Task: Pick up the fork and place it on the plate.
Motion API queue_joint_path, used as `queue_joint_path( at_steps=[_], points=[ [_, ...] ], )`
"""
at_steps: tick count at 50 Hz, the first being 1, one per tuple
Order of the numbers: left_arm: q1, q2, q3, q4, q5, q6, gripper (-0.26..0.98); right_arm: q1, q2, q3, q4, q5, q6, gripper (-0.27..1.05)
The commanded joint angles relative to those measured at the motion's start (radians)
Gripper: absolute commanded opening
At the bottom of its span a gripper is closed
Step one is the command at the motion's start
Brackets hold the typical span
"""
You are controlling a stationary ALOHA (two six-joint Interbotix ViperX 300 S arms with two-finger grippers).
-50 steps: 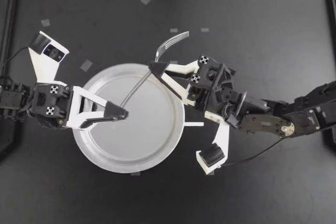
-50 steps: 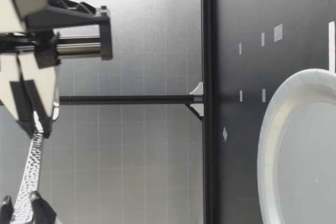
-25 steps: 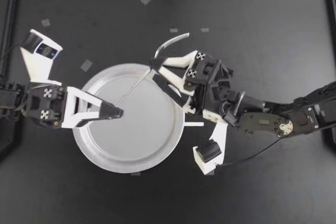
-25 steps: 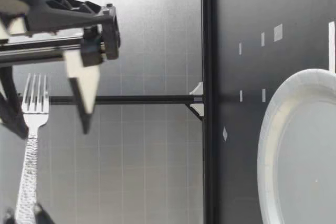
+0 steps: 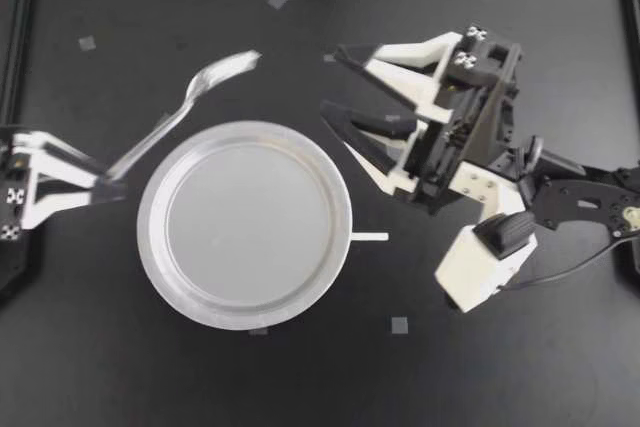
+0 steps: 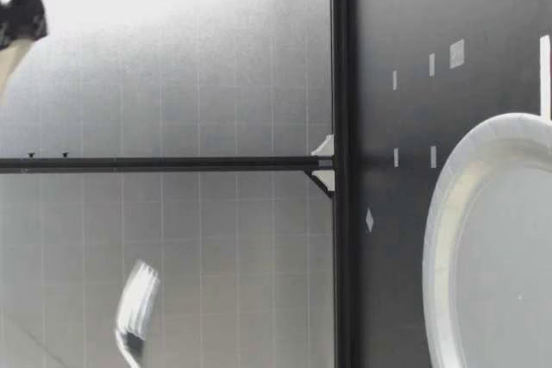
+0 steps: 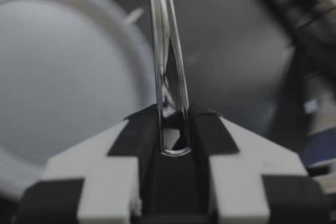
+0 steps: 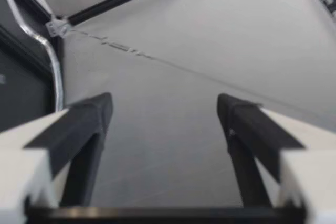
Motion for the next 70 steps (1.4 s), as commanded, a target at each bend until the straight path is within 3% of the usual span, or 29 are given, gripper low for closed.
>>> queue_joint_path(
  at_steps=[1,10,23,37,70],
  points=[
    [-0.037,0.057,-0.011,-0.021,0.048,0.052,0.03,0.003,-0.032,0.035,0.003,0.037,0.061,0.76],
    [-0.12,0.186,-0.005,-0.041,0.057,0.107,0.03,0.003,-0.08,0.104,0.028,0.075,0.172,0.76],
    [-0.19,0.31,0.037,-0.051,0.037,0.095,0.03,0.003,-0.12,0.204,0.046,0.086,0.345,0.76],
    [-0.276,0.523,0.023,-0.055,-0.026,0.091,0.03,0.002,-0.069,0.222,0.054,0.1,0.423,0.76],
    [-0.293,0.77,0.061,-0.049,-0.267,0.089,0.03,0.005,-0.038,0.268,0.083,0.069,0.558,0.76]
  ],
)
